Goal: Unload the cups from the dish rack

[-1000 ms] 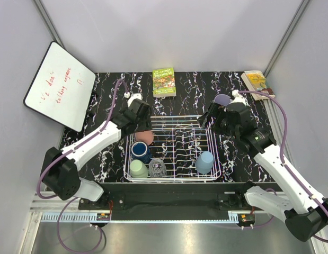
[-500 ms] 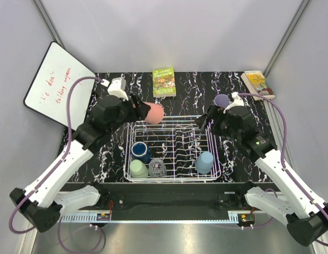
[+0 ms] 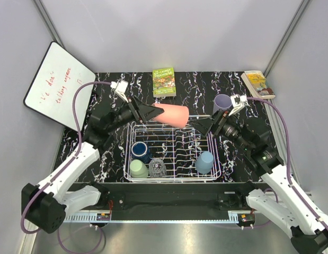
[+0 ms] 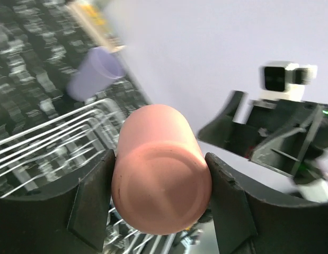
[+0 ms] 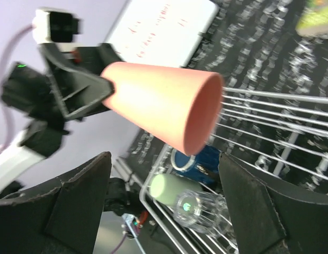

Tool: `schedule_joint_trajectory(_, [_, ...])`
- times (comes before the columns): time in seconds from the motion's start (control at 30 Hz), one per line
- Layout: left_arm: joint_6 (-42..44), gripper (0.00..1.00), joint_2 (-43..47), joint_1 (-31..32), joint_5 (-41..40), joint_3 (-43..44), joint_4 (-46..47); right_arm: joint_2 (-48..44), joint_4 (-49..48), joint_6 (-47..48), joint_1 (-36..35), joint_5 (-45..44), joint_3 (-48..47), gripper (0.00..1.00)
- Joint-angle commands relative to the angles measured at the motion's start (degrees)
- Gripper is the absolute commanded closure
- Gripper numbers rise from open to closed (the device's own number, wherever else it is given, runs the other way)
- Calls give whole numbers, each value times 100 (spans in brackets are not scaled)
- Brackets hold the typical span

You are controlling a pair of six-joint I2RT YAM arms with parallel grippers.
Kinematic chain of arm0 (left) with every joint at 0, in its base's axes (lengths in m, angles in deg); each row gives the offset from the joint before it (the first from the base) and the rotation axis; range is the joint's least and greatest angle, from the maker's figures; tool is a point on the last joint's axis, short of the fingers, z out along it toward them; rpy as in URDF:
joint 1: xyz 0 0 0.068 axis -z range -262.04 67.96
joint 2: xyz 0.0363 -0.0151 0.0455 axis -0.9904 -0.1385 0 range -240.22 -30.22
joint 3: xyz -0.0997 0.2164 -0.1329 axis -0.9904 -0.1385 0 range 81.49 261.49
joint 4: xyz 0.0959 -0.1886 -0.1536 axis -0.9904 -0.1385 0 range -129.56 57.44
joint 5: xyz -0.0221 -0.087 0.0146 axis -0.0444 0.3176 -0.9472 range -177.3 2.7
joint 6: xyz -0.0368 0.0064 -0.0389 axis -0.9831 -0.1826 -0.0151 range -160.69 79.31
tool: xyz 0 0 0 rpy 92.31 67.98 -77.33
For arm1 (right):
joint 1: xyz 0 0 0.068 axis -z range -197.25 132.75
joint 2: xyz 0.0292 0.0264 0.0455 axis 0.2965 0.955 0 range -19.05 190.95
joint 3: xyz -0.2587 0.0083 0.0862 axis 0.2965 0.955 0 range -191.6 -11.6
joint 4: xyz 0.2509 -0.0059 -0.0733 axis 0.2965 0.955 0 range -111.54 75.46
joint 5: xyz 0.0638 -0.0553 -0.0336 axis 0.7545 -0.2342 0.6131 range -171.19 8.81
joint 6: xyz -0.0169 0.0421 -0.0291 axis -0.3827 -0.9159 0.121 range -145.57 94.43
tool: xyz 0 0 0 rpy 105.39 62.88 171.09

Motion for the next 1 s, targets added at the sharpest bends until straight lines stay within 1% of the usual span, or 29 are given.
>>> schedule_joint_trajectory(0.0, [-1177, 100, -169, -55, 1001, -285, 2403, -3, -1194, -475, -41, 737, 161, 11])
schedule_joint_trajectory(0.03, [-1274, 100, -239, -64, 1036, -320, 2736, 23, -1239, -510, -32, 773, 204, 11])
schedule_joint_trajectory(0.13, [-1477, 100, -309, -64, 1063, -400, 2967, 76, -1362, -590, -41, 843, 231, 12])
schedule_joint_trajectory(0.27, [-1670, 100, -345, -55, 1115, -540, 3230, 278, -1853, -791, -32, 1062, 258, 14])
schedule_joint_trajectory(0.4, [-1864, 100, -441, -47, 1195, -663, 3573, 865, -2547, -1108, -32, 1335, 266, 19])
schedule_joint_trajectory(0.43, [-1933, 100, -450, -55, 1212, -715, 3635, 954, -2853, -1178, -32, 1440, 275, 23])
schedule_joint_trajectory(0.5, [-1960, 100, -450, -55, 1230, -769, 3706, 1252, -3136, -1380, -32, 1528, 249, 28])
schedule_joint_trajectory(0.53, [-1969, 100, -450, -55, 1239, -804, 3715, 1332, -3381, -1459, -32, 1651, 249, 34])
schedule_joint_trajectory(0.6, [-1943, 100, -468, -55, 1274, -813, 3636, 1544, -3585, -1635, -32, 1739, 249, 41])
schedule_joint_trajectory(0.73, [-1917, 100, -520, -47, 1291, -883, 3618, 1650, -3919, -1837, -41, 1880, 345, 81])
schedule_joint_trajectory(0.77, [-1908, 100, -538, -47, 1291, -883, 3609, 1624, -3911, -1873, -32, 1880, 372, 100])
schedule_joint_trajectory(0.8, [-1908, 100, -556, -47, 1300, -883, 3566, 1588, -3885, -1873, -41, 1880, 398, 100])
schedule_joint_trajectory(0.83, [-1838, 97, -564, -47, 1291, -848, 3496, 1553, -3833, -1856, -41, 1880, 416, 100])
schedule_joint_trajectory(0.9, [-1715, 69, -565, -55, 1265, -787, 3197, 1378, -3692, -1777, -41, 1854, 442, 100])
schedule_joint_trajectory(0.93, [-1601, 53, -556, -55, 1256, -717, 3109, 1290, -3396, -1611, -32, 1776, 425, 100])
schedule_joint_trajectory(0.97, [-1539, 35, -538, -55, 1213, -681, 3021, 1063, -3175, -1487, -32, 1723, 407, 100])
